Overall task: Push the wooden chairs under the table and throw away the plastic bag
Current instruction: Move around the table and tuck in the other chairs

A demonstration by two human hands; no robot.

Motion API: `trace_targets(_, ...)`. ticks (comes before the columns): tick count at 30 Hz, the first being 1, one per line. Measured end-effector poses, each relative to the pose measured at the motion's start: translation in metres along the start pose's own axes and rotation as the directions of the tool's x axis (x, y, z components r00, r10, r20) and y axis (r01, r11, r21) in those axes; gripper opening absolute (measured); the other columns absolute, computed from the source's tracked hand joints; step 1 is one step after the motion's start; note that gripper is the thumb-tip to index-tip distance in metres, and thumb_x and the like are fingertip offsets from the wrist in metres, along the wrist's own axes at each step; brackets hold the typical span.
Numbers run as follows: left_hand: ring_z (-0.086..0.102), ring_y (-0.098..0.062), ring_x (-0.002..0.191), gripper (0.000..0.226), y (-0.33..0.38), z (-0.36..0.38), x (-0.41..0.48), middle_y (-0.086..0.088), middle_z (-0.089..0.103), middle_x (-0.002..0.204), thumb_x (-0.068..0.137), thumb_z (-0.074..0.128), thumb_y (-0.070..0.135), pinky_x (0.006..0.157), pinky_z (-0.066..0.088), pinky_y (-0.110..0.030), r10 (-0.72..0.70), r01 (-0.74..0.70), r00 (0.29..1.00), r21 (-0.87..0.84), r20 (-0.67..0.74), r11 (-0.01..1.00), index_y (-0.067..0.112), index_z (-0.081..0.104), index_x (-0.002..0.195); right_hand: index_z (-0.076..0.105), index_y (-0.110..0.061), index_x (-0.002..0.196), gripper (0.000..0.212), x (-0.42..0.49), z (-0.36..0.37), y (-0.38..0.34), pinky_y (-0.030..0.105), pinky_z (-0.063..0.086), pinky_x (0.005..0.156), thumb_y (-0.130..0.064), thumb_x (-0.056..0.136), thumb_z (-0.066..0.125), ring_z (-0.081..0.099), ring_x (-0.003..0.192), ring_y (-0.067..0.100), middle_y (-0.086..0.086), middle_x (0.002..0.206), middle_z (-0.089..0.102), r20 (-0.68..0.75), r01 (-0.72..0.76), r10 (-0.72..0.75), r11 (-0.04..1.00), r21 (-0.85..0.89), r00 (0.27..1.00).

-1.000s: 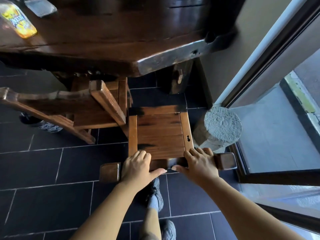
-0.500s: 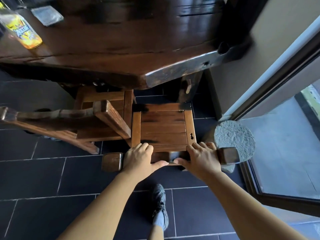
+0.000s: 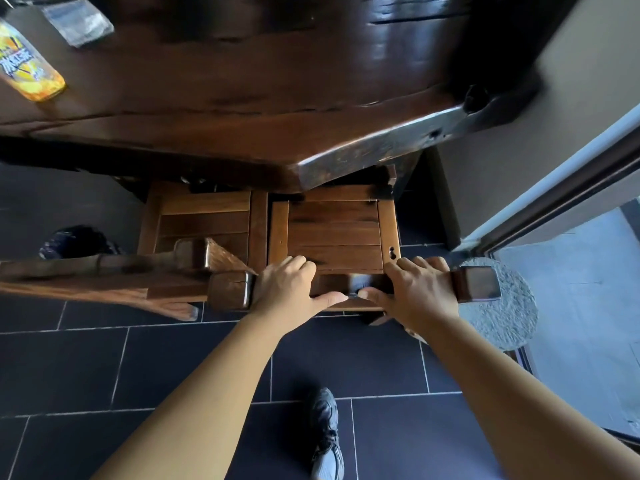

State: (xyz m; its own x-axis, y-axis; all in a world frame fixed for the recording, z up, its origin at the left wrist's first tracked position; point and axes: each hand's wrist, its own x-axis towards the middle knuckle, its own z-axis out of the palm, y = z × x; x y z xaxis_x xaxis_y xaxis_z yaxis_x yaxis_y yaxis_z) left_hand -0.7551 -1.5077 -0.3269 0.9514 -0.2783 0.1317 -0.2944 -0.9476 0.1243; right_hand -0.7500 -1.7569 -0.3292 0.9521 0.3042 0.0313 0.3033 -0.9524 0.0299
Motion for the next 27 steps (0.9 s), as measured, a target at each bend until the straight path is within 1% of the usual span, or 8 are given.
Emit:
trace_targets(3,0.060,-0.021,0.074,0.080,-0.008,0.002,0.024,0.001,0.062,0.078,0.076,0.036,0.088,0.061,0.048,-0.034,-0.005,0.005,1.000,-0.012,0.001,1.000,0.013,0.065,0.078,0.065,-0.023,0.086,0.083,0.026,0.000,0.007,0.044,0.039,0.088,-0.090,0.079,0.017,0.065,0.092,0.026,-0.002,0.088,0.071,0.006,-0.001,0.000,1.000,0.010,1.000)
trace_targets(5,0.061,-0.020,0.075,0.081,-0.012,0.003,0.037,0.002,0.064,0.080,0.076,0.035,0.088,0.061,0.048,-0.033,-0.013,0.013,1.000,-0.012,0.000,1.000,0.013,0.066,0.080,0.065,-0.023,0.086,0.081,0.041,0.001,0.012,0.044,0.040,0.088,-0.090,0.079,0.019,0.065,0.091,0.027,-0.001,0.089,0.071,0.002,0.007,-0.007,1.000,0.016,1.000)
trace_targets(8,0.061,-0.020,0.076,0.080,-0.014,0.003,0.051,0.001,0.064,0.081,0.077,0.035,0.087,0.061,0.048,-0.033,-0.017,0.017,1.000,-0.001,0.002,1.000,0.014,0.065,0.080,0.065,-0.022,0.085,0.085,0.058,0.001,0.018,0.044,0.039,0.086,-0.091,0.078,0.014,0.065,0.090,0.027,-0.001,0.088,0.071,0.017,0.014,-0.015,1.000,0.017,1.000)
trace_targets(10,0.061,-0.020,0.075,0.078,-0.016,0.003,0.058,0.001,0.064,0.080,0.078,0.035,0.086,0.060,0.045,-0.032,-0.012,0.012,1.000,0.009,0.002,1.000,0.014,0.064,0.080,0.065,-0.022,0.085,0.085,0.064,0.000,0.020,0.044,0.040,0.086,-0.091,0.079,0.015,0.065,0.090,0.027,-0.001,0.088,0.071,0.018,0.013,-0.013,1.000,0.020,1.000)
trace_targets(12,0.060,-0.020,0.074,0.077,-0.018,0.003,0.062,0.001,0.063,0.079,0.078,0.037,0.086,0.060,0.043,-0.031,-0.010,0.010,1.000,0.009,0.002,1.000,0.014,0.064,0.078,0.065,-0.022,0.084,0.081,0.068,-0.002,0.019,0.045,0.040,0.087,-0.089,0.079,0.021,0.065,0.091,0.027,-0.001,0.089,0.071,0.031,0.009,-0.010,1.000,0.029,0.999)
trace_targets(19,0.060,-0.020,0.074,0.079,-0.022,0.005,0.066,0.001,0.063,0.078,0.078,0.035,0.087,0.060,0.047,-0.033,-0.024,0.023,0.999,0.023,0.032,0.999,0.014,0.065,0.081,0.065,-0.024,0.091,0.077,0.071,-0.006,0.016,0.045,0.038,0.089,-0.088,0.081,0.023,0.065,0.093,0.026,-0.003,0.093,0.071,0.084,-0.006,0.004,1.000,0.029,0.996)
trace_targets(23,0.061,-0.019,0.078,0.083,-0.022,0.003,0.066,0.002,0.064,0.084,0.076,0.030,0.089,0.064,0.048,-0.033,-0.057,0.055,0.994,0.025,0.095,0.998,0.015,0.065,0.086,0.064,-0.025,0.096,0.081,0.072,-0.010,0.015,0.043,0.033,0.095,-0.091,0.079,0.018,0.064,0.100,0.023,-0.004,0.101,0.071,0.156,-0.037,0.037,0.999,-0.003,0.987)
trace_targets(27,0.059,-0.019,0.087,0.085,-0.021,-0.005,0.069,0.004,0.063,0.093,0.072,0.027,0.092,0.071,0.048,-0.034,-0.111,0.104,0.971,0.045,0.212,0.994,0.017,0.062,0.095,0.061,-0.026,0.105,0.083,0.077,-0.023,0.012,0.043,0.029,0.102,-0.093,0.076,0.020,0.058,0.114,0.020,-0.005,0.115,0.068,0.263,-0.079,0.071,0.997,0.018,0.962)
